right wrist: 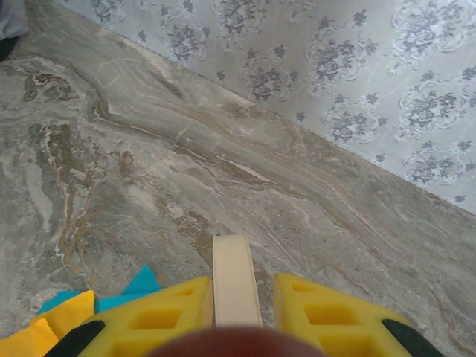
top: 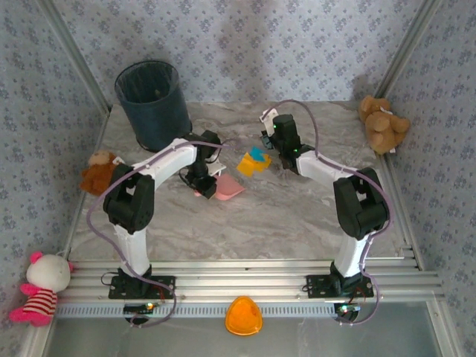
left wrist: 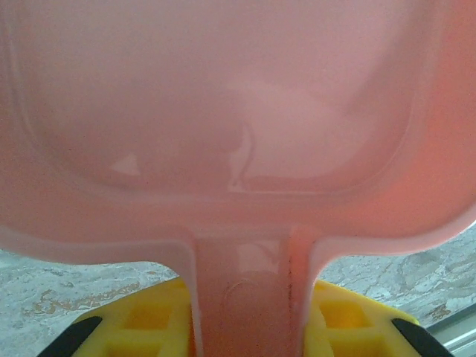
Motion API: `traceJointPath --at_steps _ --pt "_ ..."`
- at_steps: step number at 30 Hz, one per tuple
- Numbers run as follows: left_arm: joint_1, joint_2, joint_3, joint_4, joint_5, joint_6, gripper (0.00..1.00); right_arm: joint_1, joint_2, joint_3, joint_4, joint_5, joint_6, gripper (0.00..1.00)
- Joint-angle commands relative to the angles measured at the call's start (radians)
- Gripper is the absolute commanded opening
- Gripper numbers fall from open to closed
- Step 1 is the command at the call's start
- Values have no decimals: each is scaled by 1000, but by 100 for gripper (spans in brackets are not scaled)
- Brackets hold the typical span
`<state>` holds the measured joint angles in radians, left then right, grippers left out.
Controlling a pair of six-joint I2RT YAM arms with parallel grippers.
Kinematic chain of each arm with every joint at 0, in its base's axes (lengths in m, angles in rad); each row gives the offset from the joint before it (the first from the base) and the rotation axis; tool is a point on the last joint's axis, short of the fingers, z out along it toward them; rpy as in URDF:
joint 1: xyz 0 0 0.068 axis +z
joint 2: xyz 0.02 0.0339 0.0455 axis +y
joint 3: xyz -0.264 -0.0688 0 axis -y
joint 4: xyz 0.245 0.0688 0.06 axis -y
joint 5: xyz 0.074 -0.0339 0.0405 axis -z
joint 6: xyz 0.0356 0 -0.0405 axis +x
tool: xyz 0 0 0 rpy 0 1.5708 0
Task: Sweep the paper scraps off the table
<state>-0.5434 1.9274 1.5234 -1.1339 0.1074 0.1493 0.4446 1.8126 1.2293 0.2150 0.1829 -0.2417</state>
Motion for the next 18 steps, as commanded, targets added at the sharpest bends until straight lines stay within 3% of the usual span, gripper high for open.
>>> traceJointPath --at_steps 1,18 --pt "-7 20 33 -44 11 19 0 13 19 4 29 -24 -25 0" --pt "-7 120 120 -43 57 20 0 75 8 -20 -8 -87 -10 0"
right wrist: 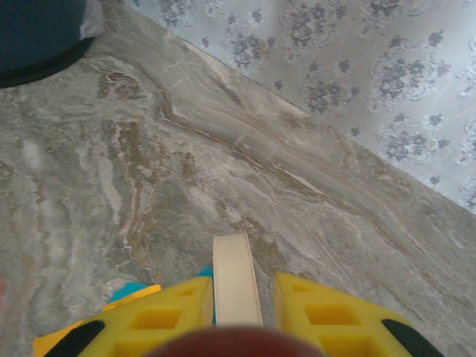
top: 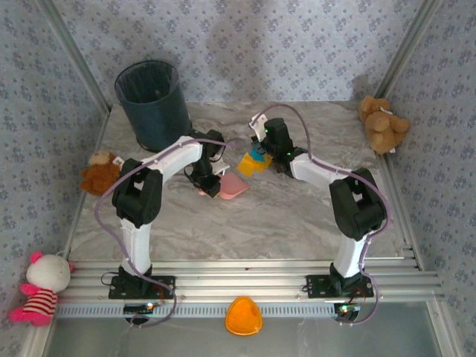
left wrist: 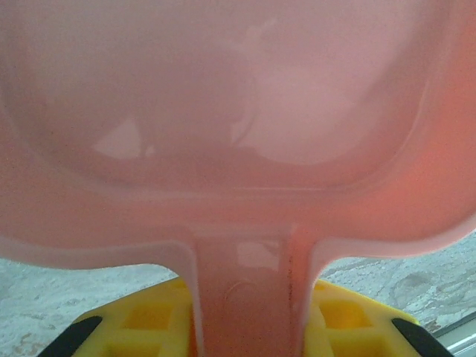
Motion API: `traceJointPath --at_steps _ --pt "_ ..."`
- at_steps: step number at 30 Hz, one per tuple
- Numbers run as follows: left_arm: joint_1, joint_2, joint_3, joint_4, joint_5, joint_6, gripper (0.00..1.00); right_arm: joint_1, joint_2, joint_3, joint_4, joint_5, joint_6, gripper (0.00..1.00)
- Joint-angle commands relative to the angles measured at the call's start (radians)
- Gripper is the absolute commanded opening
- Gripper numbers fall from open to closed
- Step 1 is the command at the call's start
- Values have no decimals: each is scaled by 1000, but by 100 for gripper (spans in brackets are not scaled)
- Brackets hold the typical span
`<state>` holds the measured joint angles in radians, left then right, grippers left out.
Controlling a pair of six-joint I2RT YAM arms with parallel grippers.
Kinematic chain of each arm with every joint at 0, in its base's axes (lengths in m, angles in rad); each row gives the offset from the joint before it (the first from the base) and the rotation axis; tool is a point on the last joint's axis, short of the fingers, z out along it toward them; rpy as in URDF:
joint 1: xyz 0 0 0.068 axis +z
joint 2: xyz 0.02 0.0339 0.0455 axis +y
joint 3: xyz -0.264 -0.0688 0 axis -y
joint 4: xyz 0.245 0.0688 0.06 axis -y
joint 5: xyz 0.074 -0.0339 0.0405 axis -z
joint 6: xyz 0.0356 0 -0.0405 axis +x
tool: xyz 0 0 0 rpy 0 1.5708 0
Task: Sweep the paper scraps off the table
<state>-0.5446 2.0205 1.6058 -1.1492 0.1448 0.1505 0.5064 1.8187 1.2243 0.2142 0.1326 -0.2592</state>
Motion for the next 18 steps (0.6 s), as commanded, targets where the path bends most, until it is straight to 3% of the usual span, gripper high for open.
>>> traceJointPath --at_steps 1,18 --pt "-5 34 45 -29 23 21 0 17 -1 -16 -10 -39 9 0" --pt "-5 113 122 -30 55 16 0 72 -43 -60 -30 -88 52 0"
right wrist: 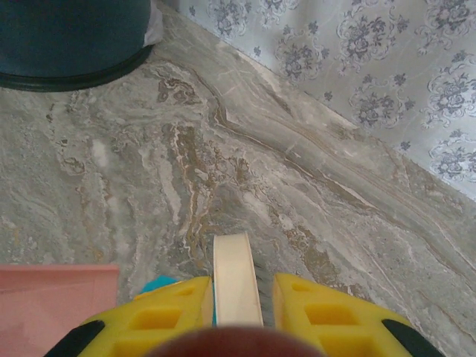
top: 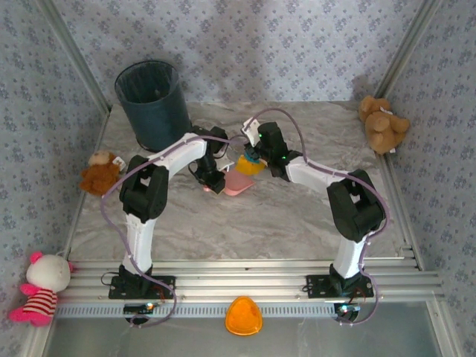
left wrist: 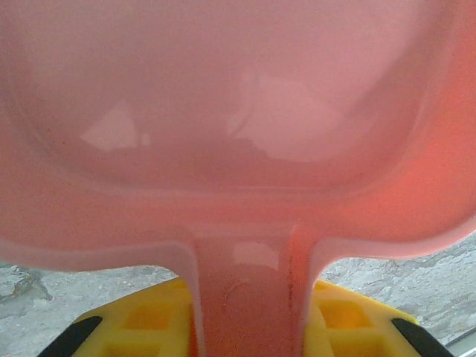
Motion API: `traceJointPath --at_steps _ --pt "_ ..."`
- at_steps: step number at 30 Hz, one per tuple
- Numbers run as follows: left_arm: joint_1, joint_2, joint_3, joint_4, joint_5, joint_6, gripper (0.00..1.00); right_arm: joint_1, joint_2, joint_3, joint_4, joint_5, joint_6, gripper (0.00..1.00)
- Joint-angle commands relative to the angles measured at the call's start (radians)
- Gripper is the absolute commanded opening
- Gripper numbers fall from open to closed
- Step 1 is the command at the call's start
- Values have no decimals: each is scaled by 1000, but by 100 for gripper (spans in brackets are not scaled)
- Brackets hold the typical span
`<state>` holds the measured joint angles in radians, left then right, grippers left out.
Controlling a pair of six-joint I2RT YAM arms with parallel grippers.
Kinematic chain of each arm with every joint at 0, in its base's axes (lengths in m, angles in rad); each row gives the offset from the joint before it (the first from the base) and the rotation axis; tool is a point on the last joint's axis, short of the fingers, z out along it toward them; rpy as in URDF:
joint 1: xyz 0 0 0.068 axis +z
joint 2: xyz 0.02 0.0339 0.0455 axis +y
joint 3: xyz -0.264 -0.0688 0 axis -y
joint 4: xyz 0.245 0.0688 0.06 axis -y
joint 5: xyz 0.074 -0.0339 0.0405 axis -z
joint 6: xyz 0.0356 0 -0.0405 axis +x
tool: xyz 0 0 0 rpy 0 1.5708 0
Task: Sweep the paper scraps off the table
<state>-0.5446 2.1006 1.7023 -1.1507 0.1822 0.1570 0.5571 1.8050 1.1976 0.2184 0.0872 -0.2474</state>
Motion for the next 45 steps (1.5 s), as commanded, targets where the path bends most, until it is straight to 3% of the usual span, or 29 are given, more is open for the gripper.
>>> traceJointPath --at_steps 1,29,45 --pt "-5 35 28 -30 20 7 0 26 -32 -33 -34 -45 43 0" --pt "-5 50 44 -26 25 3 0 111 -194 -76 -88 -110 91 0" --pt "-5 27 16 -22 34 13 0 108 -120 -27 48 224 149 0"
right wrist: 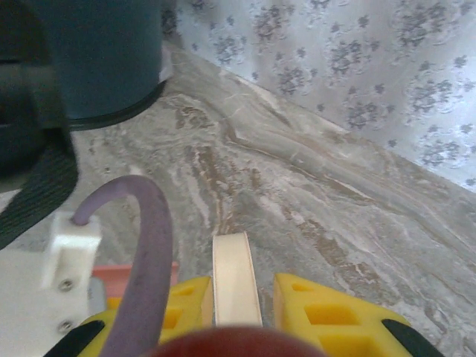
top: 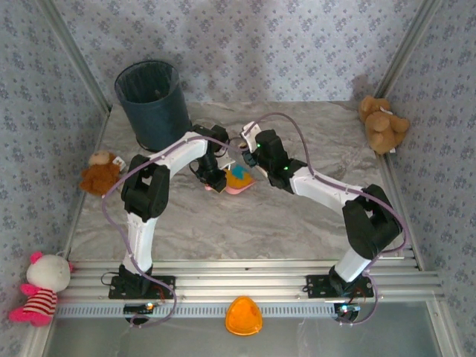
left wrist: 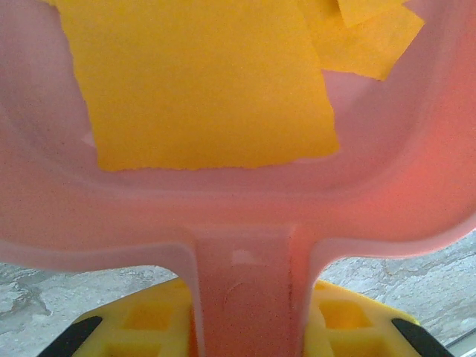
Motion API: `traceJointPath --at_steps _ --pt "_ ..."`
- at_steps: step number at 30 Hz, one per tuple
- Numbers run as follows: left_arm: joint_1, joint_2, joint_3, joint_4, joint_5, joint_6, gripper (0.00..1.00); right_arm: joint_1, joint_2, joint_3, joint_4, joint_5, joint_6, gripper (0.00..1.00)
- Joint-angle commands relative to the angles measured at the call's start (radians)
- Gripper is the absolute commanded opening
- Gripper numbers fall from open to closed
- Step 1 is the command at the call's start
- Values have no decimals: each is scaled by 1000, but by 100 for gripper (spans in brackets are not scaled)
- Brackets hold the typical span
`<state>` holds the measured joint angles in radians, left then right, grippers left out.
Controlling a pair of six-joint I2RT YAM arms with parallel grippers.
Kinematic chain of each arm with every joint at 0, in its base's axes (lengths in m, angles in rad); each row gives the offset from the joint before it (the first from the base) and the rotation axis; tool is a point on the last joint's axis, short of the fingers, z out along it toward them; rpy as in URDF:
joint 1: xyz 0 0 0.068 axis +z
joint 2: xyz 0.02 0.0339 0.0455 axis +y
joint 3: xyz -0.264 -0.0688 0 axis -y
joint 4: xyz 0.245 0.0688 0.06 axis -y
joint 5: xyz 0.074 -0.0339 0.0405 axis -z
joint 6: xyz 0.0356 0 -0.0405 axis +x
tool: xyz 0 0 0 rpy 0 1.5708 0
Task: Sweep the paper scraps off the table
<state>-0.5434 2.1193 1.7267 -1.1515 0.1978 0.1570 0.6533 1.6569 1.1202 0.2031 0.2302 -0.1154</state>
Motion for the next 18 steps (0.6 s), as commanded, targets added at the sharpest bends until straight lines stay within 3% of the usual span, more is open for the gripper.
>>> traceJointPath --at_steps 1,9,18 --pt "-6 8 -9 -22 20 12 0 11 42 63 57 84 17 0" --pt "-6 8 -16 -18 21 18 0 8 119 155 -12 -12 19 0" --pt "-6 7 -17 -14 23 15 0 -5 125 149 -56 -118 56 0"
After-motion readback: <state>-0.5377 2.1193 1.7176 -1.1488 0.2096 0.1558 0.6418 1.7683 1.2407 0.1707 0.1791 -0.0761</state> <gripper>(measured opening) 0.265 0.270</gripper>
